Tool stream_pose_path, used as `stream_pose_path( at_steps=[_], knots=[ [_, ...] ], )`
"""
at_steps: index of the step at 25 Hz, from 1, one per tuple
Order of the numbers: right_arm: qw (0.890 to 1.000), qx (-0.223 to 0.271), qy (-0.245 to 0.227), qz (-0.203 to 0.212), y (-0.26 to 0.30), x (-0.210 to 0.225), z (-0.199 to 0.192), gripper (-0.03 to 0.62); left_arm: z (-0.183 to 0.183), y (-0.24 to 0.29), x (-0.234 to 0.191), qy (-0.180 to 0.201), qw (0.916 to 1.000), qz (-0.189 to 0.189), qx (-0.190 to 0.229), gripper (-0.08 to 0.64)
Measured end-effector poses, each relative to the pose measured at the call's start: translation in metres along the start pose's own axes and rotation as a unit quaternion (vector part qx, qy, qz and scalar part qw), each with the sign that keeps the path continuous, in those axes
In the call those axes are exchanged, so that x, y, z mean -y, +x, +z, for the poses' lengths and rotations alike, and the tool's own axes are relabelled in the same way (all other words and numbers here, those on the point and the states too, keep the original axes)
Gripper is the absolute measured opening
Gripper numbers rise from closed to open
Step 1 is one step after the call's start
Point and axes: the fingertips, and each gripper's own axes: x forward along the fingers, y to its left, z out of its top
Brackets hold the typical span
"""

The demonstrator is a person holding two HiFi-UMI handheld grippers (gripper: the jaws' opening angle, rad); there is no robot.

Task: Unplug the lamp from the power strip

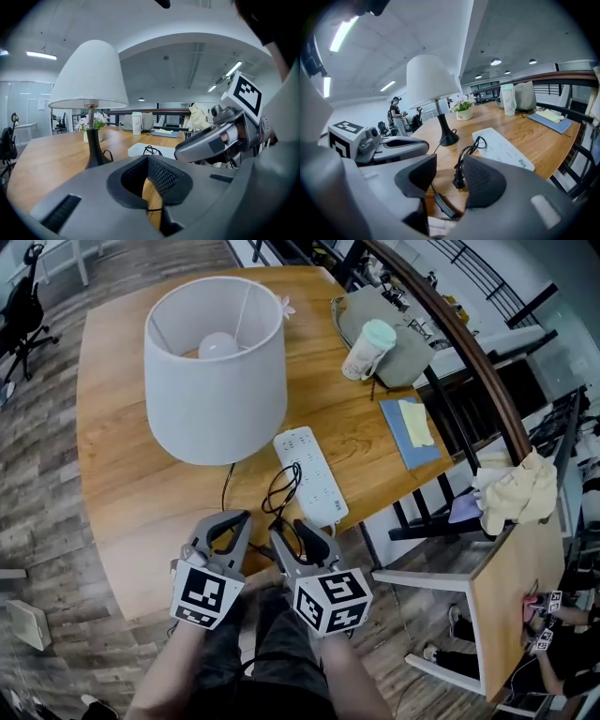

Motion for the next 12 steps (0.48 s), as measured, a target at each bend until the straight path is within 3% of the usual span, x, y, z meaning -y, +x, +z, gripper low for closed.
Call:
stream_pose_path(
  at_steps=[2,8,12],
  knots=[
    [1.000,0.019,-0.005,-0.007,-0.007,0.003,0.007,0.168,0.004,0.003,0.000,-0.002,1.0000,-0.005,0.004,-0.005],
    [0.996,0.079,-0.016,-0.026,-0.029,0.013,0.029,0.015,0.022,0.008,0.003,-0.012,0.9993,-0.021,0.028,-0.005],
    [0.992,0.120,-0.033,-0.014,-0.041,0.008,0.047,0.008,0.034,0.008,0.009,-0.008,0.9983,-0.036,0.046,-0.005]
  ],
)
